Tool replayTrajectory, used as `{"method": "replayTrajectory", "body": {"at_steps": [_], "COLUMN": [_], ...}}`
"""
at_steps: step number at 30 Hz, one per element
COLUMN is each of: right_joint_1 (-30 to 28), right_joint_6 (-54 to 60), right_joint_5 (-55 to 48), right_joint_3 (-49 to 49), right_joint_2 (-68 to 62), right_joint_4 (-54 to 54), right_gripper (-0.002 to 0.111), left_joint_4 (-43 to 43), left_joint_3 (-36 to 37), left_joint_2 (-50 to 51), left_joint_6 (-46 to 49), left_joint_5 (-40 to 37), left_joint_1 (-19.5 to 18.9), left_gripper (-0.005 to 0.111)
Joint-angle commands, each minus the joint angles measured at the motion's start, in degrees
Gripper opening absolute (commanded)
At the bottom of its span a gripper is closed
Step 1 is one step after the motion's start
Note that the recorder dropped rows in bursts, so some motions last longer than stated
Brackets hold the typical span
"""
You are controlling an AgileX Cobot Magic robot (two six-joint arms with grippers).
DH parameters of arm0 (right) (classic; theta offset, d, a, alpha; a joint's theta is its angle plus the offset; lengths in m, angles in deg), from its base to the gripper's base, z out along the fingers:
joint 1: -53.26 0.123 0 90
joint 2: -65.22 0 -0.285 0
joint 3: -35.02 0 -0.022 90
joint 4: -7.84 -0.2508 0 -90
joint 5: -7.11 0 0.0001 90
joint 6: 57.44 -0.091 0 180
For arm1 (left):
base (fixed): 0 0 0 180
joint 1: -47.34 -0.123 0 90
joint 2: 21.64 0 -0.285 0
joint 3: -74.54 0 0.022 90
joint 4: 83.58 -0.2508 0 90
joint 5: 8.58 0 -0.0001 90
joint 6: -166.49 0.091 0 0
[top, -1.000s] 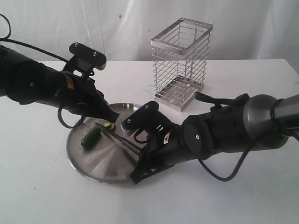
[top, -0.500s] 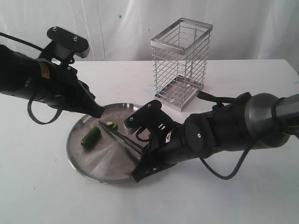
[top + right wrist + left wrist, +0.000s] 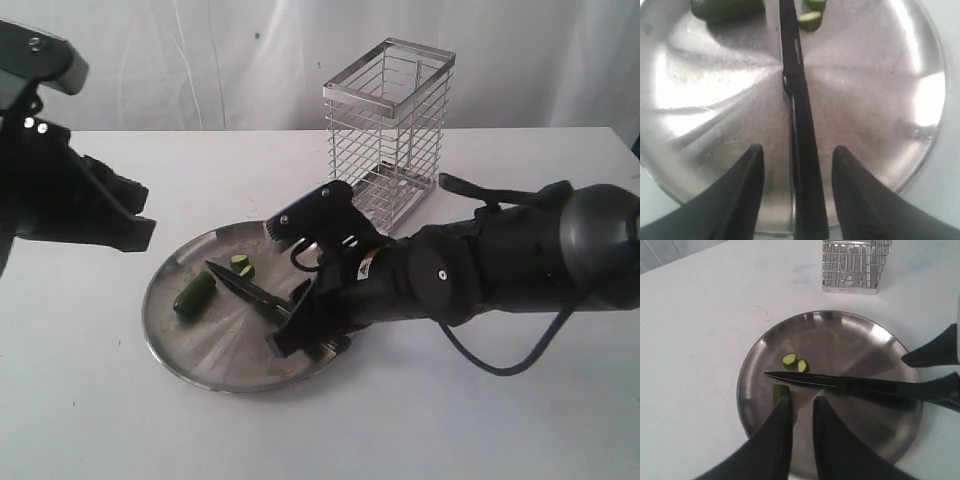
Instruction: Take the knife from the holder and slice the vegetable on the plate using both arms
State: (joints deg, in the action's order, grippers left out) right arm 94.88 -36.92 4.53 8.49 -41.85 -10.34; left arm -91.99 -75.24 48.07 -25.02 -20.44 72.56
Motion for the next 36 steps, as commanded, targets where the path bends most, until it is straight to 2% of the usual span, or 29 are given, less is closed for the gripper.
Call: {"method": "replayTrajectory", "body": {"at_steps": [1, 5, 8, 11, 15, 20, 26, 29, 36], "right_joint_1": [-0.5, -0.3, 0.2, 1.7, 4.2, 6.5, 6.6, 6.6, 6.6], "right_joint_6": [-1.4, -4.3, -5.7, -7.7, -11.1, -13.2, -14.2, -13.8, -13.8], "right_joint_5": [2.2, 4.4, 6.3, 9.3, 12.2, 10.4, 6.6, 2.9, 2.1], "right_joint_3": [-1.2, -5.4, -10.6, -16.8, -23.5, -29.8, -34.3, -34.3, -34.3], "right_joint_2": [6.7, 14.4, 21.9, 30.2, 40.5, 52.1, 63.3, 66.8, 71.2], "right_joint_4": [-0.2, -0.2, -0.2, -0.2, -0.1, -0.1, -1.3, -2.9, -2.9], "right_gripper": [0.042, 0.038, 0.021, 0.0, 0.0, 0.0, 0.0, 0.0, 0.0], "left_joint_4": [0.3, 0.4, 2.3, 3.5, 4.4, 5.8, 6.0, 6.0, 6.0], "left_joint_3": [4.4, 9.2, 13.4, 17.1, 20.9, 24.1, 25.3, 25.3, 25.3], "left_joint_2": [-8.7, -18.6, -27.2, -34.6, -42.3, -49.1, -51.2, -51.2, -51.2], "left_joint_6": [-3.1, -5.6, -7.3, -8.1, -8.2, -8.2, -7.8, -7.8, -7.8], "left_joint_5": [-1.8, -1.9, -2.5, -2.8, -2.9, -4.9, -10.9, -10.4, -9.9], "left_joint_1": [0.0, 0.0, 0.0, 0.0, 0.0, 0.0, 0.0, 0.0, 0.0], "left_gripper": [0.022, 0.016, 0.0, 0.0, 0.0, 0.0, 0.0, 0.0, 0.0]}}
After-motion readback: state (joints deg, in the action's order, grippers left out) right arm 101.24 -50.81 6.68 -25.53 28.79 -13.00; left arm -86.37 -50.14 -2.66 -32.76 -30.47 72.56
